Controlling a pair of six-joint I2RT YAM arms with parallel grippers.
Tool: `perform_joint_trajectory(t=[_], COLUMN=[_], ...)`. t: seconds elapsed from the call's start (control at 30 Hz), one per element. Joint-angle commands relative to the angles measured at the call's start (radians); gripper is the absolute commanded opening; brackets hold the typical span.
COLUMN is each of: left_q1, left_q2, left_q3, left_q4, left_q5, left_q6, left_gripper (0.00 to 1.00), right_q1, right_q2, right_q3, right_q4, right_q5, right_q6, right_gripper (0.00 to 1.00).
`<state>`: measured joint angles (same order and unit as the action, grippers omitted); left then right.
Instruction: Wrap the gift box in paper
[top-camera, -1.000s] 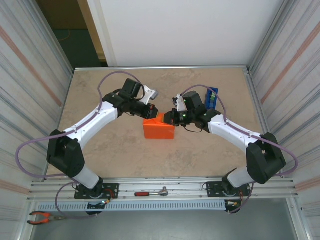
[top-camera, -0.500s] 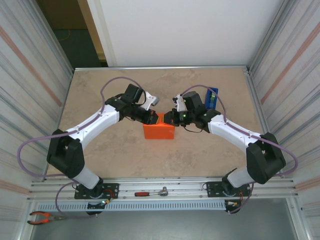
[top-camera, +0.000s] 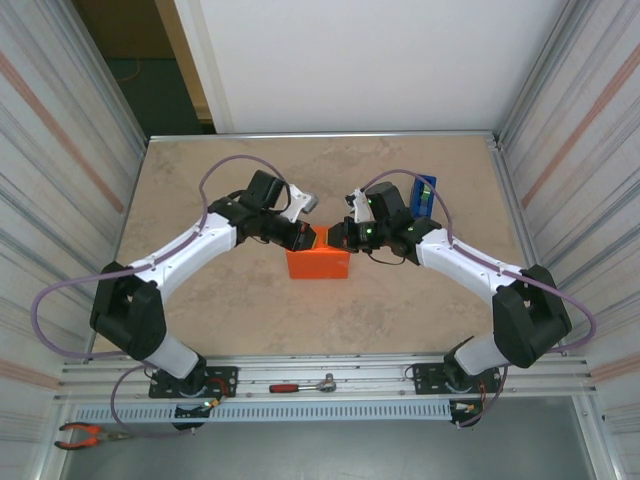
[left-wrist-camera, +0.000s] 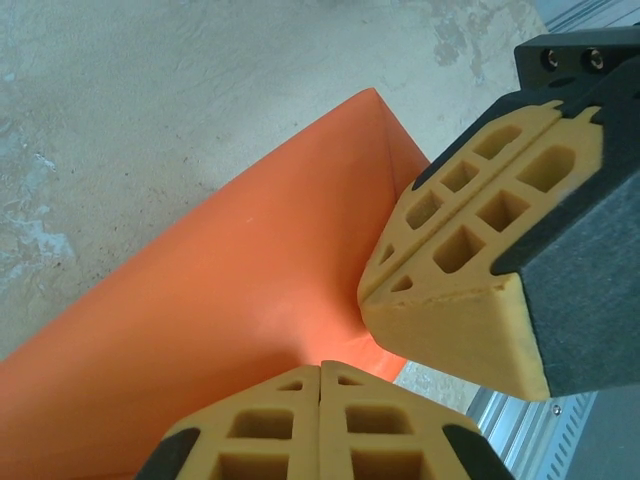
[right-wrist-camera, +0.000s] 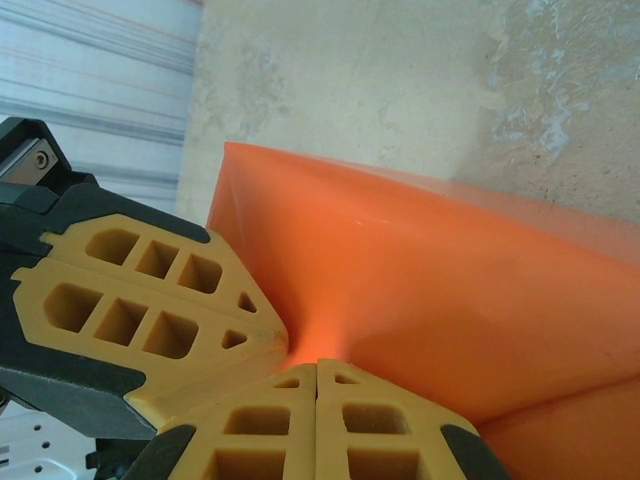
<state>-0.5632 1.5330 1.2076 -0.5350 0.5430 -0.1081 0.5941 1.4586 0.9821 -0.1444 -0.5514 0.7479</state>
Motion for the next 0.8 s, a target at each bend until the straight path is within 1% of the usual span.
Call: perform_joint_trajectory(t=[0.0,0.13,0.3,0.47,0.77], left_q1=[0.009,0.03,0.033,0.03,0.014], left_q2=[-0.052,-0.046,-0.006,0.021,0.027], left_q3=[0.02,0.083,0.127,0.121,0.071], left_q4=[0.0,-0.001,-0.018,-0.02,-0.027], left_q5=[-0.008,0.026,0.028,0.043,0.032], left_q6=[-0.006,-0.023,-0.018,-0.012,0.007], left_gripper=[0.0,0.01,0.01,0.01,0.01], right_q1=[-0.013,-0.013,-0.014,-0.014,-0.013], right_q2=[0.023,0.019,0.014,0.01,0.012], right_q3=[0.002,-0.005,-0.012,-0.018,-0.02], right_q4=[-0.09,-0.084,-0.083,-0.079,-0.076], right_q5=[0.017,0.019,0.021,0.021,0.021], right_q6=[-0.01,-0.009,-0.009,-0.006,-0.001], right_gripper=[0.0,0.0,0.0,0.0,0.0])
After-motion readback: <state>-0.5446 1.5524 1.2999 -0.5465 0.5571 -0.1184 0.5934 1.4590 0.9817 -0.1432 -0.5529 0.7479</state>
